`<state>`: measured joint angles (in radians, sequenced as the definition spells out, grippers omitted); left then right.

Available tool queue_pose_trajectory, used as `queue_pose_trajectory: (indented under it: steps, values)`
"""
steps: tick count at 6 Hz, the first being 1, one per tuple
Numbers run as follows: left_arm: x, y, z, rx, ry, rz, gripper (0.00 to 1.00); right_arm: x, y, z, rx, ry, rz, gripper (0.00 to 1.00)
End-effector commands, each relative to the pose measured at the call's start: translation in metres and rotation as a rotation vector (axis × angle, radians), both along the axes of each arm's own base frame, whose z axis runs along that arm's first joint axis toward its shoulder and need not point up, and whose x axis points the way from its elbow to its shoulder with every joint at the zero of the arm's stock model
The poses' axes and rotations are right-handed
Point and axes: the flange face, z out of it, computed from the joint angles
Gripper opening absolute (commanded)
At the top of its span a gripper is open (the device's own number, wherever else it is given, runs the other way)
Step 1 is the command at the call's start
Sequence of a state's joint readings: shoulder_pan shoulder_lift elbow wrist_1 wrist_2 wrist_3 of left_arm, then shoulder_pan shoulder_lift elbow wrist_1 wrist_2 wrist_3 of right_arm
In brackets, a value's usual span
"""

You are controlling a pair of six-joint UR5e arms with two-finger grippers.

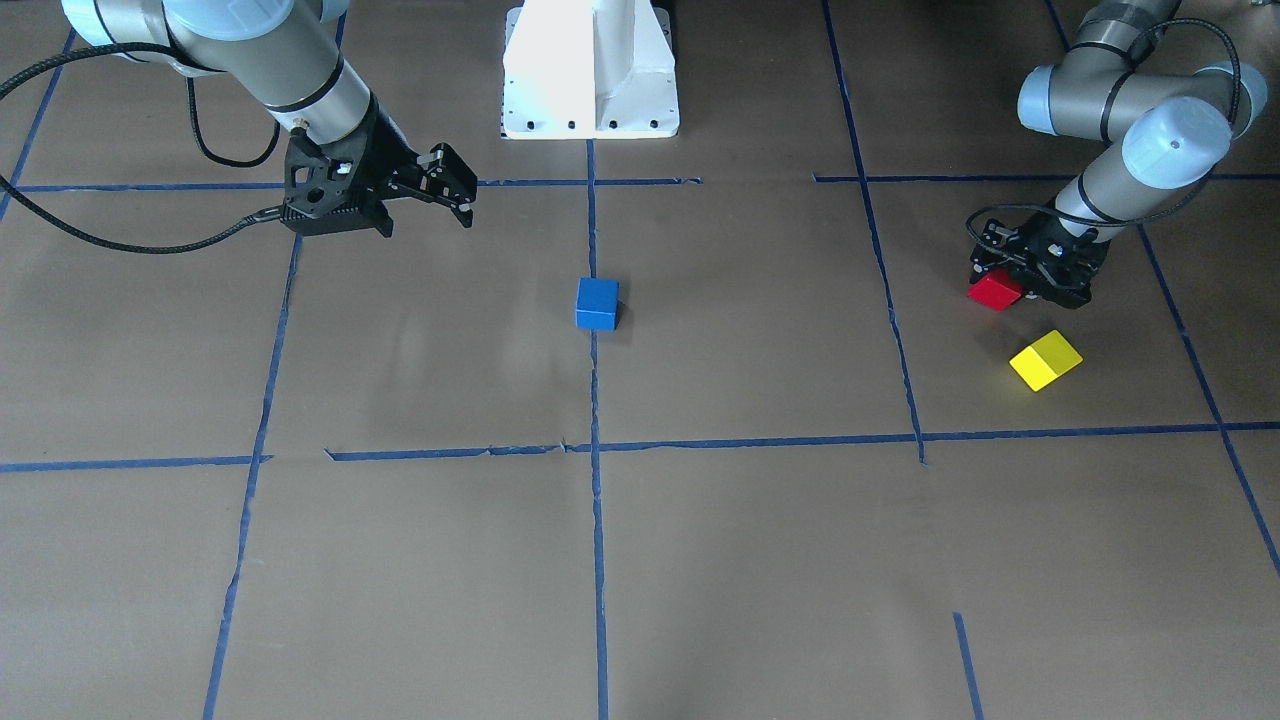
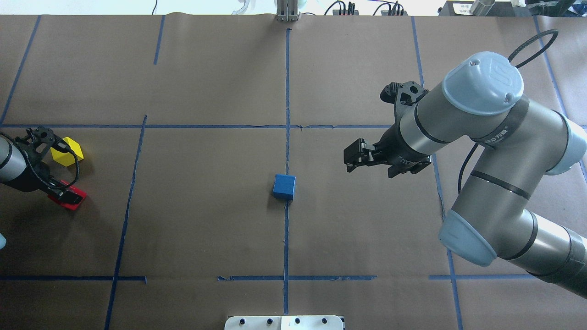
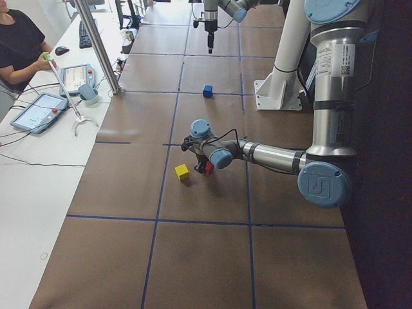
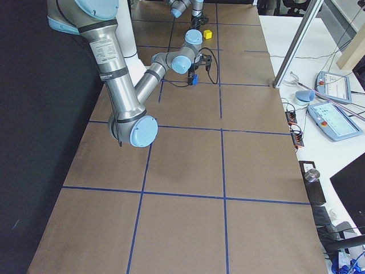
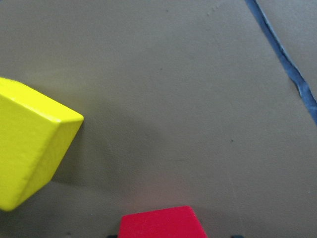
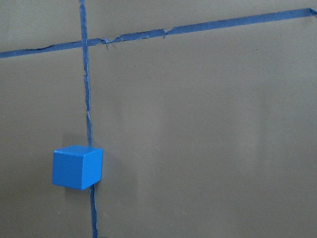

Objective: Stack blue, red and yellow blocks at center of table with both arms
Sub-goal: 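Raise the right gripper away while the left gripper grasps the red cube, then carry the red cube with the left gripper onto the blue cube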

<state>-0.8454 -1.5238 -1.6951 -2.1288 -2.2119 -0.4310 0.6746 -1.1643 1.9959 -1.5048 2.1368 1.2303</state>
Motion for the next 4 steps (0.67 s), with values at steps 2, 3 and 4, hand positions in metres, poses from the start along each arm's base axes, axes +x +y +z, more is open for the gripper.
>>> queue_pose_trajectory:
  steps: [2, 3, 4]
  values:
    - [0.060, -0.028, -0.145, -0.195, 0.181, -0.223, 0.00, 0.016, -0.008, 0.003, -0.004, -0.002, 0.023, 1.00]
    - [0.127, -0.014, -0.213, -0.262, 0.240, -0.206, 0.00, 0.043, -0.013, 0.027, 0.039, 0.024, 0.017, 1.00]
    - [0.194, -0.003, -0.280, -0.295, 0.209, -0.278, 0.00, 0.068, -0.019, 0.054, 0.092, 0.054, -0.013, 1.00]
